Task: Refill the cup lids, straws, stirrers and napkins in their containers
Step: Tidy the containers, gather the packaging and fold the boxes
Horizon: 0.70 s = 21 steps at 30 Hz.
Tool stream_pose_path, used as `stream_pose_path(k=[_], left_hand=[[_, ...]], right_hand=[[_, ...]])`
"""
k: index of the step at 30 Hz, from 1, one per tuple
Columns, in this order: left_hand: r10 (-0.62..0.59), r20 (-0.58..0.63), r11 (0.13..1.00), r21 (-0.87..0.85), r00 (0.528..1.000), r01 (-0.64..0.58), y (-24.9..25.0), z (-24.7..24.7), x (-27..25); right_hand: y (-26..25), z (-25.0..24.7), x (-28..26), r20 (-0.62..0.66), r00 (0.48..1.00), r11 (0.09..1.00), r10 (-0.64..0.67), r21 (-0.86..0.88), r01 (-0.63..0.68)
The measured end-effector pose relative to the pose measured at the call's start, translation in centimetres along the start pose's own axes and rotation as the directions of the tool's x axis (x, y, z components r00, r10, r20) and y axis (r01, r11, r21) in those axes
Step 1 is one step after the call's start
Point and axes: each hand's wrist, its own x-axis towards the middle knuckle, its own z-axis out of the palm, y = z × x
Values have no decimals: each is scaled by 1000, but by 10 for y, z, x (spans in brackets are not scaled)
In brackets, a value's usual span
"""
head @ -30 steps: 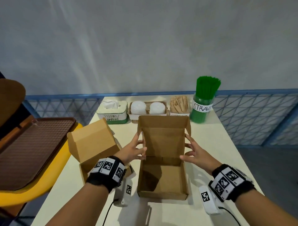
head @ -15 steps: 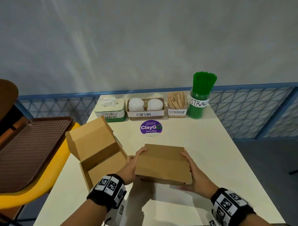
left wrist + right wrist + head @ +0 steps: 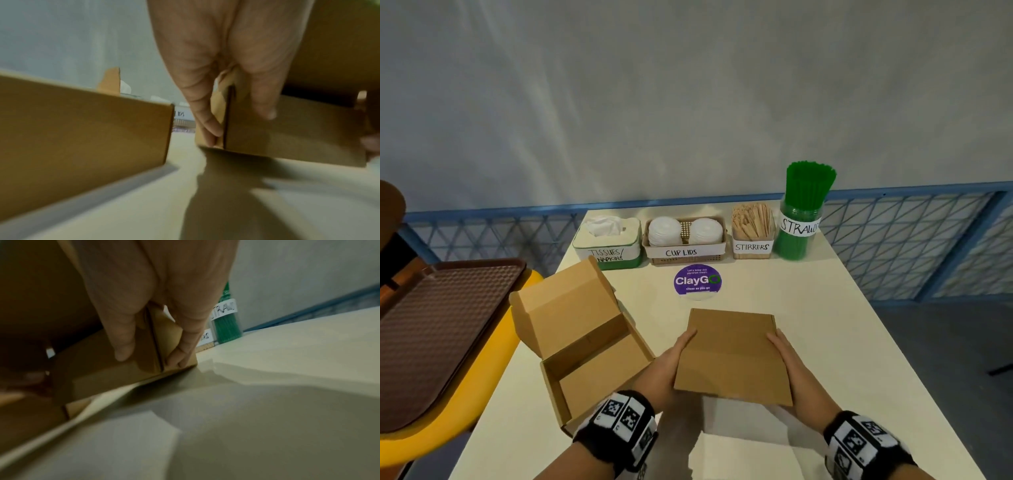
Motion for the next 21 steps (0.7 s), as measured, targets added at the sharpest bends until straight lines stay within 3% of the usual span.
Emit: stream_pose_path(k=[2,5,9,15,18,21], left_hand=[[4,-93,1000,28,996,-1,12,-17,14],[-36,-98,996,75,995,44,31,-41,41],[-85,-180,996,26,980,91,44,-44,63],[-145,-386,976,95,911,196,51,-33,81],[-124,-347,944,248,930,218,64,-44,88],[-210,-296,935,220,932,280,79,-65,97]], right_hand=[[-11,-18,10,-64,997,1000,30,3,-30],[-25,-42,33,-90,988,992,122,36,-119],[-31,-55,60,-129,981,989,144,-14,-148],[-31,-49,73,-302,937,979,176,-44,-198],[-40,-54,79,-253,946,968,203,-96,-234],[-43,-67,86,-180,952,952,246,-141,-273]])
